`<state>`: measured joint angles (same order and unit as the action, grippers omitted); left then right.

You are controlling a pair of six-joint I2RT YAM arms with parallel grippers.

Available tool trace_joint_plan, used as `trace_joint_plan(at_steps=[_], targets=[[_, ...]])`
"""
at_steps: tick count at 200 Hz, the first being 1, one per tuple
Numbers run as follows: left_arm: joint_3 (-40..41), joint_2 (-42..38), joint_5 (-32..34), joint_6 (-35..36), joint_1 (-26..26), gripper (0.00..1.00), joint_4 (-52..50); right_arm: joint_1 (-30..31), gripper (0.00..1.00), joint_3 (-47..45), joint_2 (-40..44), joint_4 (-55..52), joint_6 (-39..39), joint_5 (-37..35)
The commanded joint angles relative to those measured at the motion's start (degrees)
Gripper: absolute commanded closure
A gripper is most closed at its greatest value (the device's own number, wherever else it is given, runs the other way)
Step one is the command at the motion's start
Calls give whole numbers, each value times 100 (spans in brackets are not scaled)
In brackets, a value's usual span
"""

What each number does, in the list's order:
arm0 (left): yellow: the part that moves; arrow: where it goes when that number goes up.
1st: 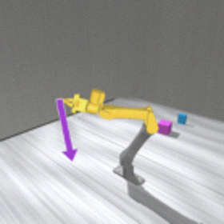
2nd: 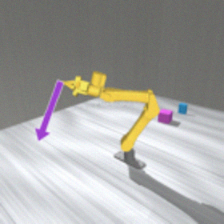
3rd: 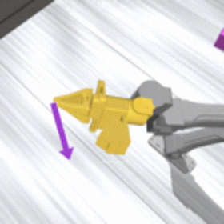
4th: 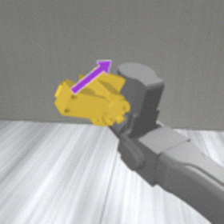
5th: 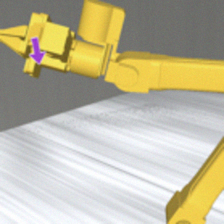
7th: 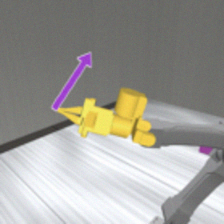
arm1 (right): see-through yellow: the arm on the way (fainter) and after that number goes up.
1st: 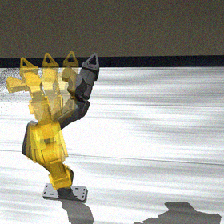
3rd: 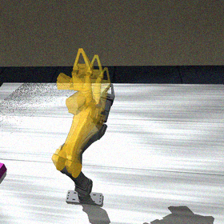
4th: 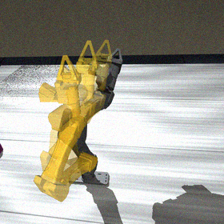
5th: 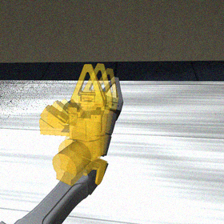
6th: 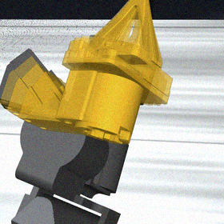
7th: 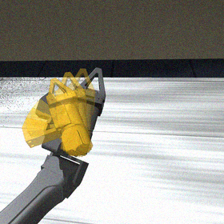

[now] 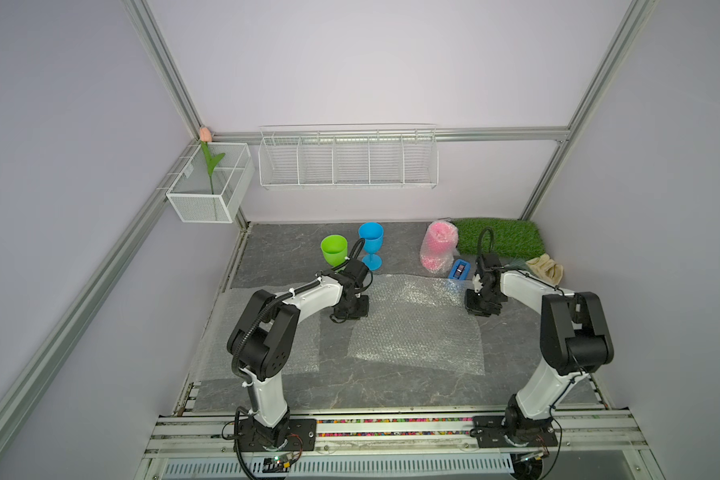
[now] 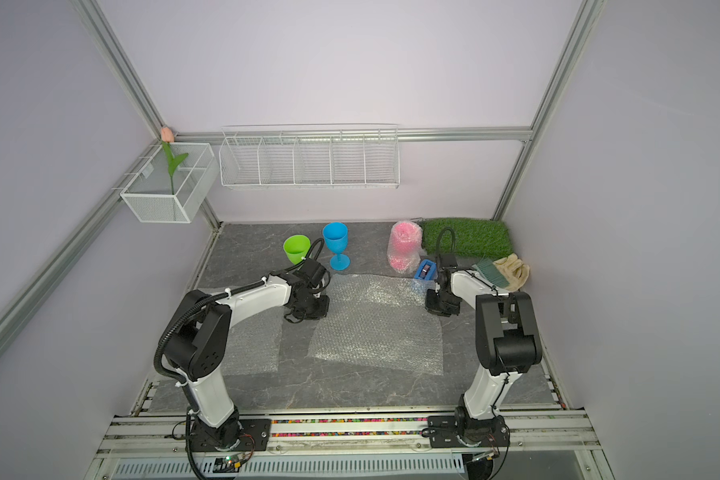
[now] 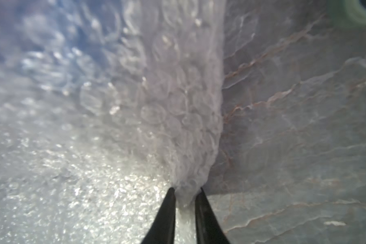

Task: Wrap wine glasses in bubble wrap
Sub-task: Place the bubble wrap at the center of the board.

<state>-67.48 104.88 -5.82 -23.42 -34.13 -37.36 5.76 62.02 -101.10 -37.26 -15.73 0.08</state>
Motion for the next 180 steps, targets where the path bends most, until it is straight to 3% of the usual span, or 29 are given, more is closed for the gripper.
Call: trace_joint_plan(at_steps=[1,68,103,134,165,180], targets=[[225,-383,-58,-77,9,100,-21,54,85,-94,266,-25,-8,180],[1706,-1749,236,-546,7,100,-244,904,87,40,325,-269,-145,359],[2121,-1890,277,-708,16,100,-63,1020,84,16,161,-214,-195,239],[1994,-1787,321,-687,20,100,-3,1024,69,97,365,-305,-177,-166],[1760,-1696,357,-591,25,100,-79,1052,41,185,952,-163,168,12],[1697,-1666,404,-537,31,100,-137,1077,19,209,1287,26,295,118]])
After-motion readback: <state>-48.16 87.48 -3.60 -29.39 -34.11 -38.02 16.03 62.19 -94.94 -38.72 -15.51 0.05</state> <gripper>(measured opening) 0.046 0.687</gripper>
